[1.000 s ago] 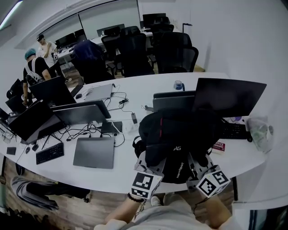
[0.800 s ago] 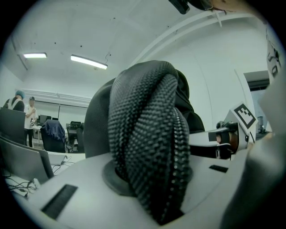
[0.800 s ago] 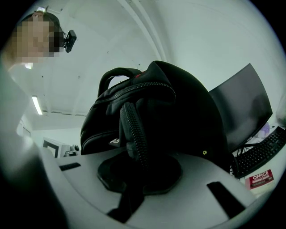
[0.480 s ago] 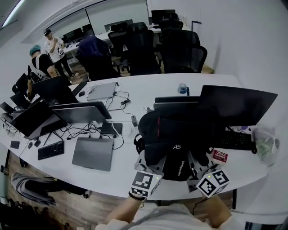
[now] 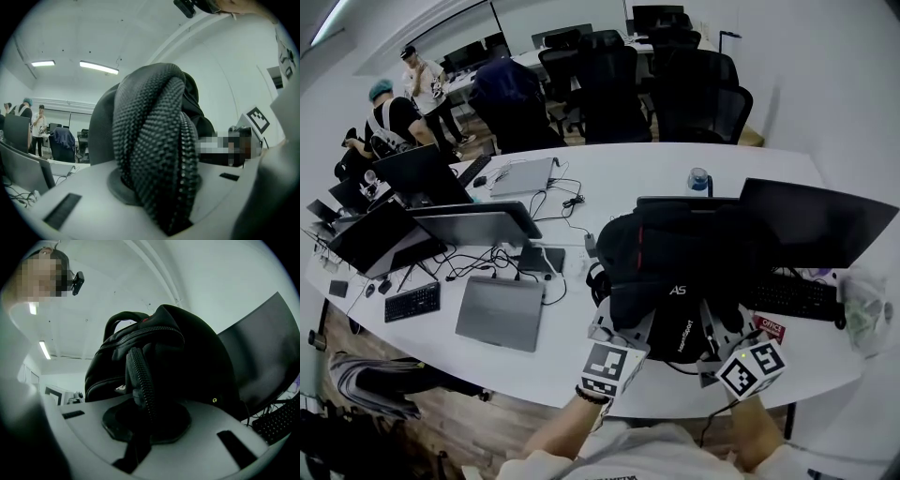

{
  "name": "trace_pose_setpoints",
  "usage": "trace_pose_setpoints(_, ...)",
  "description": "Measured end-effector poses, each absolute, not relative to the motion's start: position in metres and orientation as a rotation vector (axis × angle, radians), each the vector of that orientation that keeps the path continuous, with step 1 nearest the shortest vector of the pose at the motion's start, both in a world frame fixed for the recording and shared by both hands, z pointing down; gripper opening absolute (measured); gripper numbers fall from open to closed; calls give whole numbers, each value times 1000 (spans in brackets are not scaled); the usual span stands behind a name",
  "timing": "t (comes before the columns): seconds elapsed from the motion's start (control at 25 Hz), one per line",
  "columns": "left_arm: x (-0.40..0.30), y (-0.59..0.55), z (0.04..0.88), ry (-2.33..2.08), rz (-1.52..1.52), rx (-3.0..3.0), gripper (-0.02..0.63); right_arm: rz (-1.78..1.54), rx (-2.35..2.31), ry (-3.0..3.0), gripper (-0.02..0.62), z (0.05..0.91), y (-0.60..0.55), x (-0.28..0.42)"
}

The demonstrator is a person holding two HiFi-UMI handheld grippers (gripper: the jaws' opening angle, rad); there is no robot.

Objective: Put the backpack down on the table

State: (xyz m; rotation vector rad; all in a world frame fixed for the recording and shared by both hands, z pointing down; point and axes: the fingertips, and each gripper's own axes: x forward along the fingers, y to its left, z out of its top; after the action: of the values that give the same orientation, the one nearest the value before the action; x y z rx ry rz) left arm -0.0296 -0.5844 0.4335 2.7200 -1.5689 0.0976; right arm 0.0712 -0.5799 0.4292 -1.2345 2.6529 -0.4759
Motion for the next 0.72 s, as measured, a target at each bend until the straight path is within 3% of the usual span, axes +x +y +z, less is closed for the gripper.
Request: trace_pose_setpoints(0.72,-42,-665,463,-1533,98,2671,73,-534,-1349,2621,37,455,-658,60)
